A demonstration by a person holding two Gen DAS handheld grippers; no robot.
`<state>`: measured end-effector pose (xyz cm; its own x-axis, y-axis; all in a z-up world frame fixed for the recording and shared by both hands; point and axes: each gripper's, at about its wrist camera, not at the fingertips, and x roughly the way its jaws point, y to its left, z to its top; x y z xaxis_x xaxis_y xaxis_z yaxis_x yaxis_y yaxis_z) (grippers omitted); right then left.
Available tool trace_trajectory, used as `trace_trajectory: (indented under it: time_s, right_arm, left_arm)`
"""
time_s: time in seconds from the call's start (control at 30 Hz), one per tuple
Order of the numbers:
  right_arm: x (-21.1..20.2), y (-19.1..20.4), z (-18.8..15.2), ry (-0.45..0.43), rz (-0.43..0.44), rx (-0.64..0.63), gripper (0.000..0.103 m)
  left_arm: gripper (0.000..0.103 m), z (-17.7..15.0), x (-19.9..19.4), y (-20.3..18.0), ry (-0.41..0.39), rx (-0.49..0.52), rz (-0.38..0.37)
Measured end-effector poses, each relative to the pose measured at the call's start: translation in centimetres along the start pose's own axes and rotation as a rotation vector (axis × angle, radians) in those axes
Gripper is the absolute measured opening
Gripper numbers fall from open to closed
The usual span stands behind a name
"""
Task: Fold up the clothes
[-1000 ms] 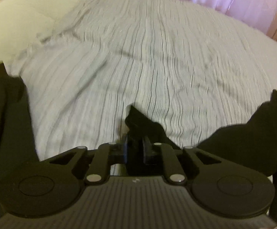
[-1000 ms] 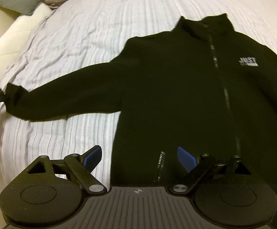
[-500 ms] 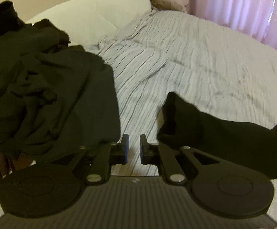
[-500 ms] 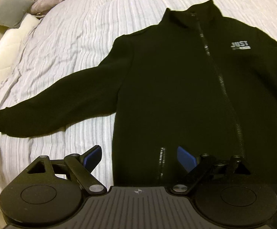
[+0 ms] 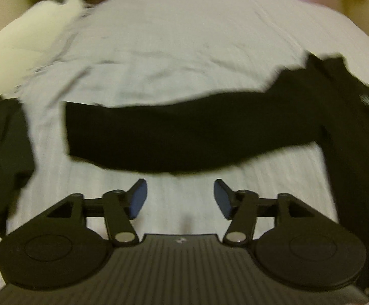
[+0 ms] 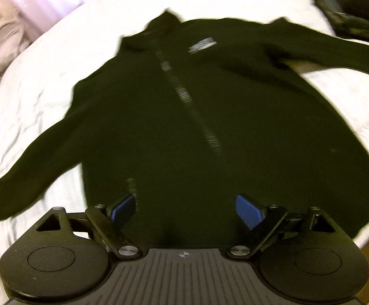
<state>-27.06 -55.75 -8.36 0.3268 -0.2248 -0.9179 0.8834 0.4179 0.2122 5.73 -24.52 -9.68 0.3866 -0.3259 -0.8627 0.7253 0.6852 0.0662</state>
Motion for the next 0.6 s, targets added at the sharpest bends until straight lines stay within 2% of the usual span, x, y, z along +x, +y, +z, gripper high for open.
trace_trajectory:
  time_s: [0.17,0.27,0.47,0.5,0.53,0.6]
  right_arm:
    - [-2.5,-5.5,-0.3,-0.061,-0.043,0.032,0.089]
    - [-3.5,-8.9,-0.5,-0.065,-0.076,0.018,0.089]
    - [-5.5,-15.6,-2.7,-0.045,-0.150,0.021,0.089]
    - [-5.8,-16.6,-3.1,-0.041,-0.153,0.021,0.090]
    - [-6.1,-17.4,-3.6,-0.036,-0.154,0.019,0.101]
    - [-6.5,-18.8,-4.3,-0.023,-0.139,0.005,0.103]
  left_arm:
    - [0.072,-2.2,-2.5,-6.7,0.033,0.084,-0.043]
    - [0.080,-3.6,-4.1,-9.9,0.050,0.099,-0.018]
    - [0.087,-6.3,-7.4,-15.9,0.076,0.129,0.030]
    - [0.087,-6.6,-7.9,-16.6,0.074,0.130,0.038]
    - [0.087,-6.9,-8.4,-17.4,0.073,0.131,0.045]
    - [0.088,-7.6,-9.3,-18.9,0.070,0.134,0.060]
